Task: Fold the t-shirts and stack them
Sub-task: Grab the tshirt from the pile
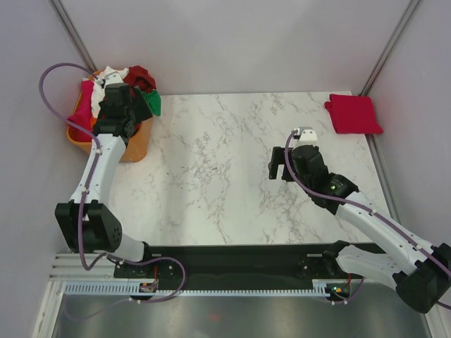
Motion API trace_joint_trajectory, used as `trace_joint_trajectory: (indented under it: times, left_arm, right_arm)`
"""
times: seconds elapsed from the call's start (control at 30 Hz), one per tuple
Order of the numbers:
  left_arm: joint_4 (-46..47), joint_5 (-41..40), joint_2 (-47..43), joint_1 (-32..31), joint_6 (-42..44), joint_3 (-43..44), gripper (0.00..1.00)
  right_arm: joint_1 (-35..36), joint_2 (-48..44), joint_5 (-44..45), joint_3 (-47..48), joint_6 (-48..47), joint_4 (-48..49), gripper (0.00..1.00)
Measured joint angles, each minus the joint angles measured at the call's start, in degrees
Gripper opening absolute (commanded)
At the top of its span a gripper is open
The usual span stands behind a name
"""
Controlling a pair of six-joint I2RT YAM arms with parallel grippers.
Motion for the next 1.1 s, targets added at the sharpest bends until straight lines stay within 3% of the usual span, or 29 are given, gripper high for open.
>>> trace_joint_trajectory:
  times: [0.2,0.53,0.73,0.97,1.1]
  left_arm:
    - [-0.55,-2.32,7.87,-6.27,1.64,5.42,0.78]
    - [-2.82,-5.33,20.31,-7.15,2.27,17.00,0.78]
    - [-3.23,-9.64,27.34,-8.17,3.39,23.69,0.68]
    - [-4.68,-15.98,28.89,-8.35,3.48,23.91,0.68]
    - [-4.72,-18.29,28.92,-8.31,4.00,23.91,0.60]
  right_arm:
    - [0.00,1.16,-0.07,-0.63,0.02,-0.09,0.98]
    - [0.00,1.16,0.22,-0.72,-0.57,-0.24,0.98]
    - [0.00,1.31,0.59,-0.96,-1.11,-0.48,0.98]
    - [0.00,2.84,1.70,-0.98,-1.51,-0.68,0.98]
    - [0.00,4.46,1.75,-0.98,-1.66,-0.70,0.98]
